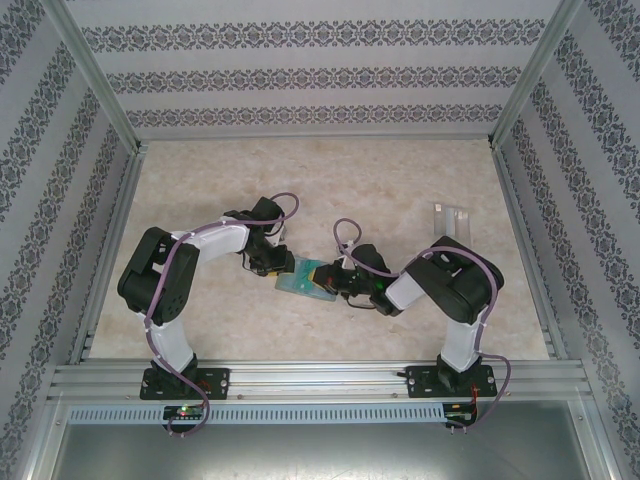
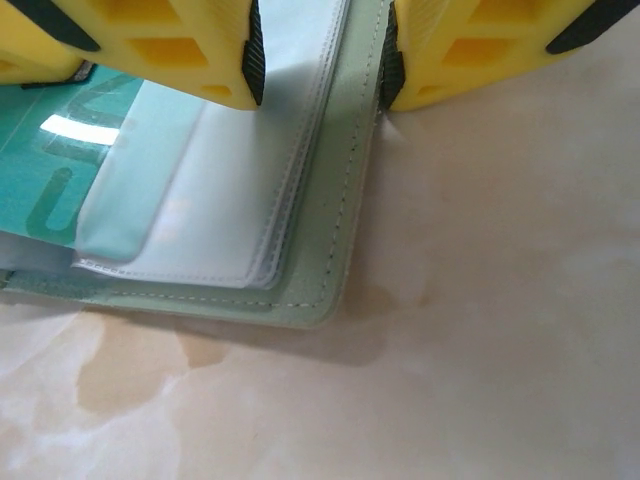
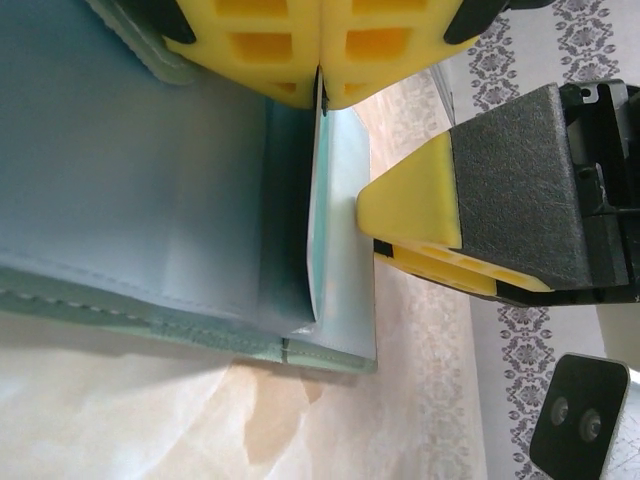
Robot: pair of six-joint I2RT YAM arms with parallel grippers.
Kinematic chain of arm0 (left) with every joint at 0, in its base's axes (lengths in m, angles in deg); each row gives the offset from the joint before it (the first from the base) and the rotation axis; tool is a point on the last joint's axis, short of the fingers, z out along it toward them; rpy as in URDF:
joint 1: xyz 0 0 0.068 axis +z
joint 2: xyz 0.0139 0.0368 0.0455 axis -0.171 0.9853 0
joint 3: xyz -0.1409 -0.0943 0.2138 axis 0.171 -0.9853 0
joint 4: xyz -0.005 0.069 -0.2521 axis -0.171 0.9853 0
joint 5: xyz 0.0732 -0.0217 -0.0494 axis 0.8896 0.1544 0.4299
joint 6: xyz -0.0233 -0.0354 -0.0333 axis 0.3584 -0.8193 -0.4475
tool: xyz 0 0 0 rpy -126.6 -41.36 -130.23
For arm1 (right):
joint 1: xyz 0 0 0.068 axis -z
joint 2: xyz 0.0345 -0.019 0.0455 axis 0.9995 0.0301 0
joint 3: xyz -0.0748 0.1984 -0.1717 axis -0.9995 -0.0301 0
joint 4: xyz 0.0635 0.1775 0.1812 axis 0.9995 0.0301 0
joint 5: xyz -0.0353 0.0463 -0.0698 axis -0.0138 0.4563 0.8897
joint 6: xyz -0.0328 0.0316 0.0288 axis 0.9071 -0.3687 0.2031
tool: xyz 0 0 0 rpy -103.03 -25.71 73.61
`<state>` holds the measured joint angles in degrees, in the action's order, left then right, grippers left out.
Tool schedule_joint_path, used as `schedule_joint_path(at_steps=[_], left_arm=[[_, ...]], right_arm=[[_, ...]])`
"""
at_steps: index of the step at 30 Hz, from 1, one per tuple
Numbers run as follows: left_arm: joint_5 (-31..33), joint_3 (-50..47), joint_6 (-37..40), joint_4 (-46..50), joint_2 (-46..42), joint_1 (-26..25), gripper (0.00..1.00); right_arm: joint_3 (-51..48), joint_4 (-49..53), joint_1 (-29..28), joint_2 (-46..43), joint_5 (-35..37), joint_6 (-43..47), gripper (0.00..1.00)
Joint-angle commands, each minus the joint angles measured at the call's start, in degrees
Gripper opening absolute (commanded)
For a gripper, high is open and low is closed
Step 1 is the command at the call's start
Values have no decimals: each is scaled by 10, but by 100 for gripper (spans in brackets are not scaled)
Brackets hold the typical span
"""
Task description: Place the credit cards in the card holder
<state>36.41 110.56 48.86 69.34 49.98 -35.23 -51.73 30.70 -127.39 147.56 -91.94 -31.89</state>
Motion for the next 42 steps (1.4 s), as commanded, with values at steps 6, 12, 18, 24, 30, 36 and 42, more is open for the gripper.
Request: schedule_joint_path(at_steps=[6, 12, 18, 24, 30, 36, 42], left_arm=[[-46, -19, -12, -29, 12, -8, 38], [-45, -26, -12, -31, 6, -7, 41], [-46, -27, -12, -35, 1, -6, 45], [-52, -30, -16, -39, -2, -7, 44], [-53, -36, -18, -39, -4, -6, 43], [-55, -32, -18, -36, -4, -7, 42], [-62, -32, -19, -44, -3, -7, 41]], right_arm=[[16, -5, -41, 28, 65, -40, 3], [-6, 67, -42, -19, 116, -34, 17], [-8, 164, -38, -72, 132, -10, 25], [14, 219, -39, -80, 133, -4, 27], [26, 309, -45, -116, 172, 14, 28], [65, 412, -48, -155, 208, 65, 27], [94, 404, -54, -120, 187, 71, 13]])
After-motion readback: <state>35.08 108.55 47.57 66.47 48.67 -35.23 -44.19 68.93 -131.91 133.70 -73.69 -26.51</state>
